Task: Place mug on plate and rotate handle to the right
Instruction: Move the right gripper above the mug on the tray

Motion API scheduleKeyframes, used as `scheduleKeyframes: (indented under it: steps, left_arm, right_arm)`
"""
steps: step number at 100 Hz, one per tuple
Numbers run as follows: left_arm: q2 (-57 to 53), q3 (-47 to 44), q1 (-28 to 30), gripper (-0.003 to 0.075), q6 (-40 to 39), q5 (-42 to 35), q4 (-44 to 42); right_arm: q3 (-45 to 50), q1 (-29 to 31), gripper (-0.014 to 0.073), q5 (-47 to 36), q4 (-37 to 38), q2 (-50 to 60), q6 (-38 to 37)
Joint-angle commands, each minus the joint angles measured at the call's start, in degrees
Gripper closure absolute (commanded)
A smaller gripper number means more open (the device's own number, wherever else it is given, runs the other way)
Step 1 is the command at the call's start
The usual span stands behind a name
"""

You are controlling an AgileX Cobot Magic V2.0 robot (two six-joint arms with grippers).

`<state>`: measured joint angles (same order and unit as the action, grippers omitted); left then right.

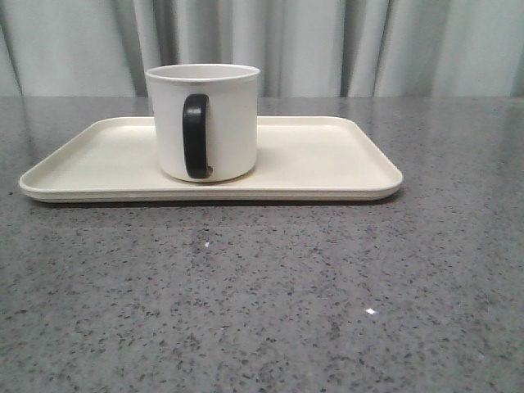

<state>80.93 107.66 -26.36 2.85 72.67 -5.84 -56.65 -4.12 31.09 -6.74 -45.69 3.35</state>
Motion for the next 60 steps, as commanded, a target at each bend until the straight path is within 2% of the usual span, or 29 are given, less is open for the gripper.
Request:
scheduleKeyframes:
  steps: [1, 27, 60]
  left_arm:
    - [-4.15, 0.02, -0.3, 0.0499, -1.86, -0.24, -3.7]
    - [-12.49, -10.25, 0.89, 0.0499, -3.89, -0.24, -8.38]
    - [-24.15, -25.82, 8.61, 0.0499, -4.42, -0.35, -8.65]
  right_arm:
    - [-1.9, 0.34, 0.0167, -4.21, 0.23, 0.11, 0.4]
    - [-1.9, 0.34, 0.0167, -4.21, 0.23, 0.11, 0.4]
    - [-1.9, 0.34, 0.0167, -3.96, 0.23, 0.11, 0.4]
